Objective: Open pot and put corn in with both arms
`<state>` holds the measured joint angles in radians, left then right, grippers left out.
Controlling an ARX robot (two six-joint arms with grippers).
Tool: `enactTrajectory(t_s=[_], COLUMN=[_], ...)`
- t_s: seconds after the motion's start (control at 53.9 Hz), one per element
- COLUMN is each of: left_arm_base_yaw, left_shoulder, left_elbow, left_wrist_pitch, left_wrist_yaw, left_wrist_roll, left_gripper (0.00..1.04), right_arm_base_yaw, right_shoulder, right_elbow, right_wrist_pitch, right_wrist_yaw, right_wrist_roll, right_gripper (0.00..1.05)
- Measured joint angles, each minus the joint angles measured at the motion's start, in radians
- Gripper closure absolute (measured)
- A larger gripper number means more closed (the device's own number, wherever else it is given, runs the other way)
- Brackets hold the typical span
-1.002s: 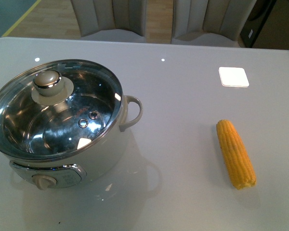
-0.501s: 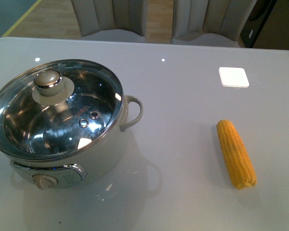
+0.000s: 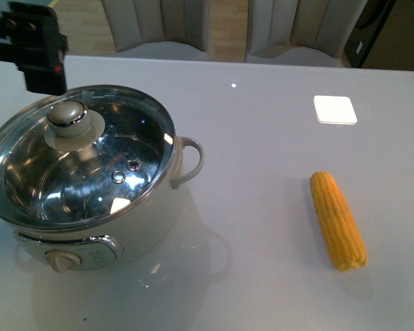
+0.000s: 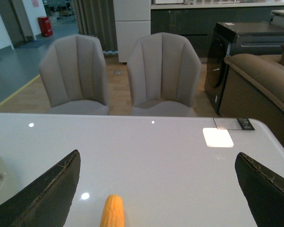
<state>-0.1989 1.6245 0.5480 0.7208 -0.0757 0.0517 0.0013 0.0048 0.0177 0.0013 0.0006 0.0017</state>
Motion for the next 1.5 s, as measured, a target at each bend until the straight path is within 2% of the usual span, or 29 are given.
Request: enactTrajectory(t_s=[0.482,0.891,1.113,1.224,1.503], left_arm_base_yaw=[-0.035,-0.053,-0.063,-0.071,-0.076], left_shoulder=[0.36,0.428,0.428,0.428,0.426], left_elbow=[0.088,0.087,0.087,0.087,0.087], left_wrist_pitch=[0.224,0.267,0.269,0.269,0.266], left_wrist_yaw=[-0.054,-0.075,-0.082,-0.084,-0.095], left_wrist_roll=[-0.064,-0.102,-0.11,-0.119,-0.118], left_gripper=[0.07,0.07,0.4,0.64,0.64], right_arm_base_yaw=[0.0,0.0,0.0,0.0,0.0], right_shoulder=[0.0,0.0,0.0,0.0,0.0], right_elbow=[0.0,0.0,0.0,0.0,0.0], right_wrist_pitch=[0.0,0.0,0.0,0.0,0.0], right_wrist_yaw=[0.0,0.0,0.0,0.0,0.0], right_wrist_roll=[0.0,0.0,0.0,0.0,0.0], right_gripper=[0.09,0.09,0.09,0.09,0.09])
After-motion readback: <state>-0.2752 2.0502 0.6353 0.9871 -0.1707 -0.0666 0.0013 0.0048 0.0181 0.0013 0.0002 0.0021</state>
